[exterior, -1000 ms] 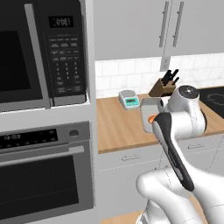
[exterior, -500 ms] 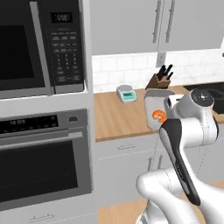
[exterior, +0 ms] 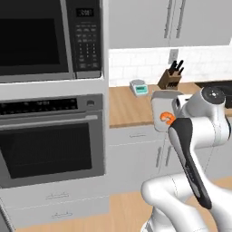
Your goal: Take the meat container that has the shrimp and place it on the second highest rack of the freezer. Then take the vegetable container that has the lemon and cucumber and place it on the highest rack of the freezer.
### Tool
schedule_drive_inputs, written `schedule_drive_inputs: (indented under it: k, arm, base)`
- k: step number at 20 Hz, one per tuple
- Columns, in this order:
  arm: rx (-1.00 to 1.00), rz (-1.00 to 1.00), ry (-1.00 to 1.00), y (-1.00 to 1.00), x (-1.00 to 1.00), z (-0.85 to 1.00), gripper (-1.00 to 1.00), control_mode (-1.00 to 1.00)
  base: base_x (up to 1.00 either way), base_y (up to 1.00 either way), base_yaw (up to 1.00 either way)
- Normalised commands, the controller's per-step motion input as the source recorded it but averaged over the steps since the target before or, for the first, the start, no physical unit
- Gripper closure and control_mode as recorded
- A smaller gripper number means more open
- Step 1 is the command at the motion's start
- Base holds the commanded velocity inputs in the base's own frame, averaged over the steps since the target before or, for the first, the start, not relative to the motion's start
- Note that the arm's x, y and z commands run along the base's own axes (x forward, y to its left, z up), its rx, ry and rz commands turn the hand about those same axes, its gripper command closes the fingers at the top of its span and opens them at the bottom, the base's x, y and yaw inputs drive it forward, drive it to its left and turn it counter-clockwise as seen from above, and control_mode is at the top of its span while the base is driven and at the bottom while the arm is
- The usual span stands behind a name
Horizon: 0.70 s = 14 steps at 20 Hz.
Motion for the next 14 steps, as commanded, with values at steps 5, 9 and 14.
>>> schedule_drive_inputs:
  k: [5, 9, 14]
  arm:
    - [0.00, 0.00, 0.00, 0.00, 0.00, 0.00, 1.00, 1.00]
    - [0.00, 0.00, 0.00, 0.00, 0.00, 0.00, 1.00, 1.00]
    - [0.00, 0.00, 0.00, 0.00, 0.00, 0.00, 1.00, 1.00]
  base:
    - [-0.15, 0.92, 0.38]
    - [-0.01, 1.00, 0.37]
    - [0.00, 1.00, 0.32]
